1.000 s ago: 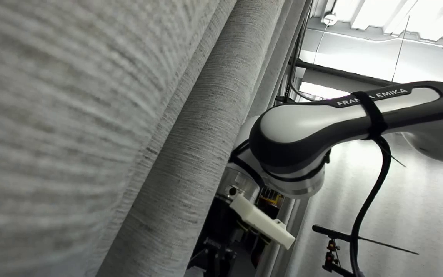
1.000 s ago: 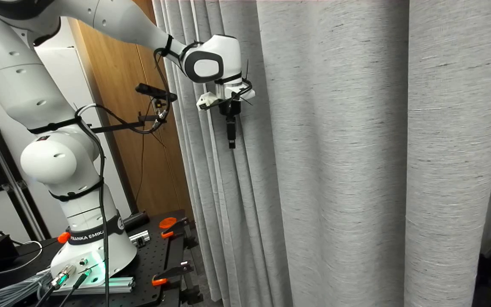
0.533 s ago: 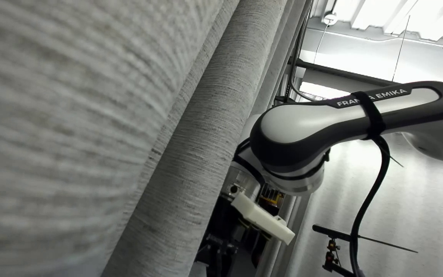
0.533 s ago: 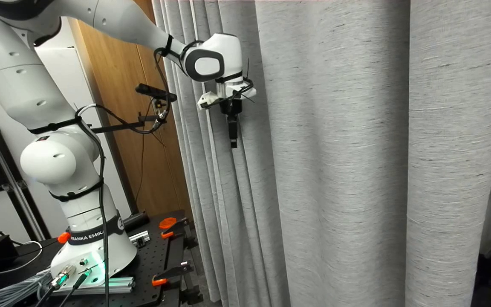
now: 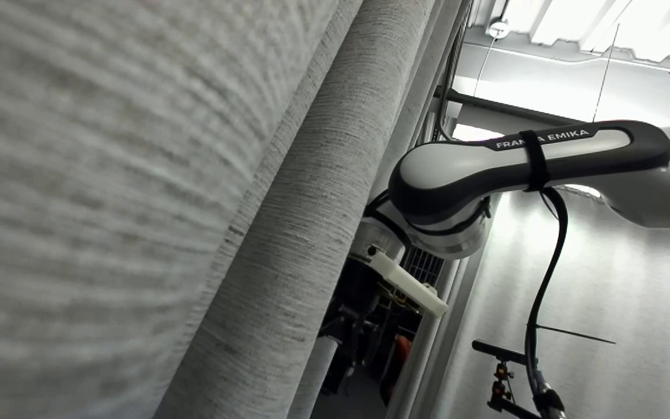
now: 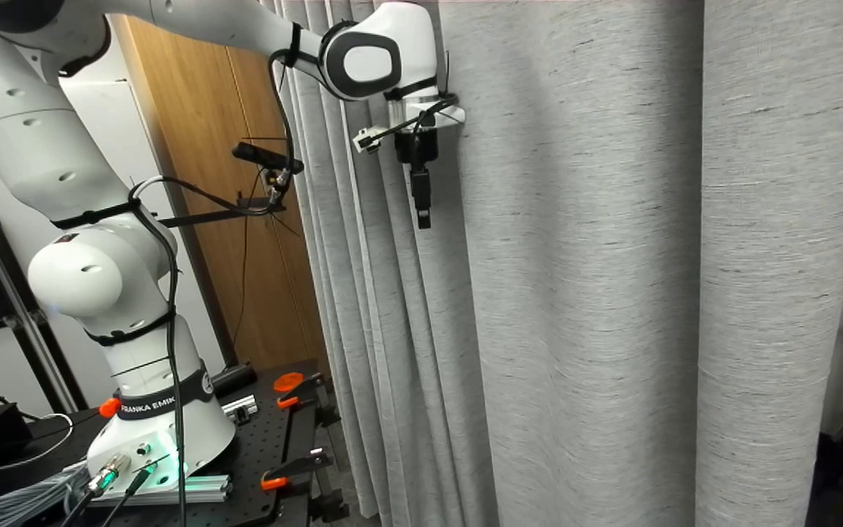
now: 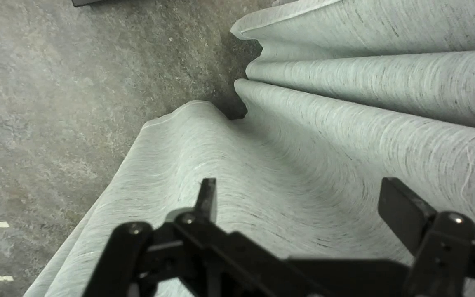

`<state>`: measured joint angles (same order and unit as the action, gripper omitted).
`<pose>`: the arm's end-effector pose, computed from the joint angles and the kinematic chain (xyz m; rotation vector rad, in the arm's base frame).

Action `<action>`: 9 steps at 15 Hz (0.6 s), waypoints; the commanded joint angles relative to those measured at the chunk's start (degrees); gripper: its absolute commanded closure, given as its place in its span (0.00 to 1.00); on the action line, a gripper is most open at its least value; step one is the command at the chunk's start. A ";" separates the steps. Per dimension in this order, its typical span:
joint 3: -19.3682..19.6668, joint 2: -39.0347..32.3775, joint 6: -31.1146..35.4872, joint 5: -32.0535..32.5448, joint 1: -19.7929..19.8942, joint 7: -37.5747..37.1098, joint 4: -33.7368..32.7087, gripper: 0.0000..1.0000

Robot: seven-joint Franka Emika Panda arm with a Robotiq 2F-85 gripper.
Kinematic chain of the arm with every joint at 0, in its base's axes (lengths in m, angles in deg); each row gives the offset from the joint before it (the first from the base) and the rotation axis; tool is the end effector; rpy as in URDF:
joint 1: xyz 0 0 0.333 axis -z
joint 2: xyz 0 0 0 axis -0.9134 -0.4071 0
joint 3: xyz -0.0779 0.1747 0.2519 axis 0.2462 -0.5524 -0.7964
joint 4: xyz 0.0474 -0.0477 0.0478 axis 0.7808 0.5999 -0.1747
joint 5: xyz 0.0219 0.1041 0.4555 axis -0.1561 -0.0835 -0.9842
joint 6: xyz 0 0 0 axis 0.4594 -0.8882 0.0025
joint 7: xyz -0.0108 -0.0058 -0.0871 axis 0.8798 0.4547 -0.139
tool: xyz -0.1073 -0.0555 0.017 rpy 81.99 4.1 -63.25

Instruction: Open the curtains

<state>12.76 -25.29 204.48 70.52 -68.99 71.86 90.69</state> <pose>0.5478 0.0794 0.4072 -2.9961 0.2916 0.0298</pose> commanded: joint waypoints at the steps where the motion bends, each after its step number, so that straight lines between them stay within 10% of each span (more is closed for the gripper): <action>1: -0.18 -0.09 -0.14 0.00 0.06 0.01 -0.10 0.00; 9: -0.30 0.01 0.58 -0.05 0.15 -1.26 0.31 0.00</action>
<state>12.68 -25.38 204.57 70.50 -69.02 71.72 90.95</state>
